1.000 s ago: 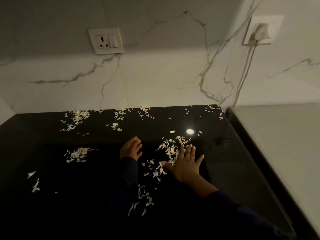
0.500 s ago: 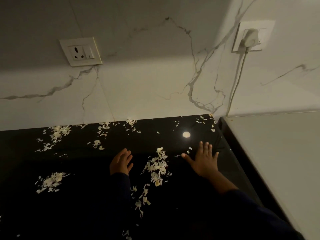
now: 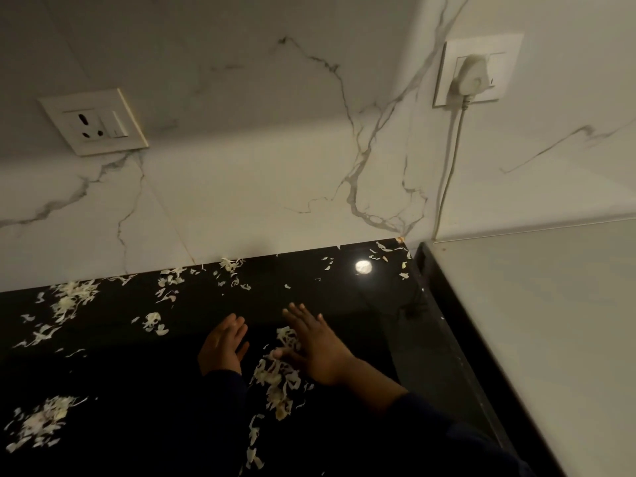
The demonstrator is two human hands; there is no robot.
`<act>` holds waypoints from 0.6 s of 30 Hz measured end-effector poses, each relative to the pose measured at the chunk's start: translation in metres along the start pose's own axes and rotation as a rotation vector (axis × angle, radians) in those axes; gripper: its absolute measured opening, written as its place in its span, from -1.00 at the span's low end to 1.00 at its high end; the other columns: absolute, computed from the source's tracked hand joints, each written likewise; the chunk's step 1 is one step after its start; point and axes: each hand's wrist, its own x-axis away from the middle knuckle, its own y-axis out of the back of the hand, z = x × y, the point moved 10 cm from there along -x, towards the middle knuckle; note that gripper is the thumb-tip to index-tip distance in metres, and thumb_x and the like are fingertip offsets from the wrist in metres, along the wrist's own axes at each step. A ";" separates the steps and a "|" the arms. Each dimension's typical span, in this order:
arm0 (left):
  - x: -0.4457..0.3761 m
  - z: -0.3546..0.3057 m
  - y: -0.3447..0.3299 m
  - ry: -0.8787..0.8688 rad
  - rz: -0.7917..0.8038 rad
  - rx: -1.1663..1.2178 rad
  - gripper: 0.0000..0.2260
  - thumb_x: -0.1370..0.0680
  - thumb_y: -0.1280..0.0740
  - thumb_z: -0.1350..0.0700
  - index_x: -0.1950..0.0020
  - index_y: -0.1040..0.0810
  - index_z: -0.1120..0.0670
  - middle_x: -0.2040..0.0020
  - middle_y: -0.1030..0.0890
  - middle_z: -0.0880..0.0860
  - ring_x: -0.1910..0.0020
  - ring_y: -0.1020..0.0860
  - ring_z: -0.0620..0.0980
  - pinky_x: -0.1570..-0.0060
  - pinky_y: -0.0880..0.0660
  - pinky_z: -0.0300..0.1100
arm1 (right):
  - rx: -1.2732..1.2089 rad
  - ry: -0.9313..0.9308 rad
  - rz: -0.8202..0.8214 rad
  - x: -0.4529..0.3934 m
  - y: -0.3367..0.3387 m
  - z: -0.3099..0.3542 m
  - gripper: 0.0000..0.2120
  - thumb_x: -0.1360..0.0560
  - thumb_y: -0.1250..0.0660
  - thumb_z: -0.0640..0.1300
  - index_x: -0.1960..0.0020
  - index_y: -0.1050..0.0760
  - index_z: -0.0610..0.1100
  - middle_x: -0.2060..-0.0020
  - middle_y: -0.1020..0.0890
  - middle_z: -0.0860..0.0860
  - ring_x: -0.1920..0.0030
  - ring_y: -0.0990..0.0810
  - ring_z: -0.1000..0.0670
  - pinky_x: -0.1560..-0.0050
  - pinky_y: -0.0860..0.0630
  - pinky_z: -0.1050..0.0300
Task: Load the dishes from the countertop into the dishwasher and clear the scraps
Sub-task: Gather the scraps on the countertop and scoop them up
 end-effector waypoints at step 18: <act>-0.026 -0.015 -0.094 -0.097 0.107 -0.001 -0.69 -0.56 -0.17 0.20 -0.30 -0.40 0.21 -0.26 -0.50 0.19 -0.22 -0.48 0.09 -0.16 -0.41 -0.03 | 0.064 -0.677 -0.304 -0.018 0.123 -0.229 0.01 -0.42 -0.01 0.45 -0.51 0.31 -0.23 -0.50 0.20 -0.25 -0.52 0.22 -0.21 -0.48 0.13 -0.20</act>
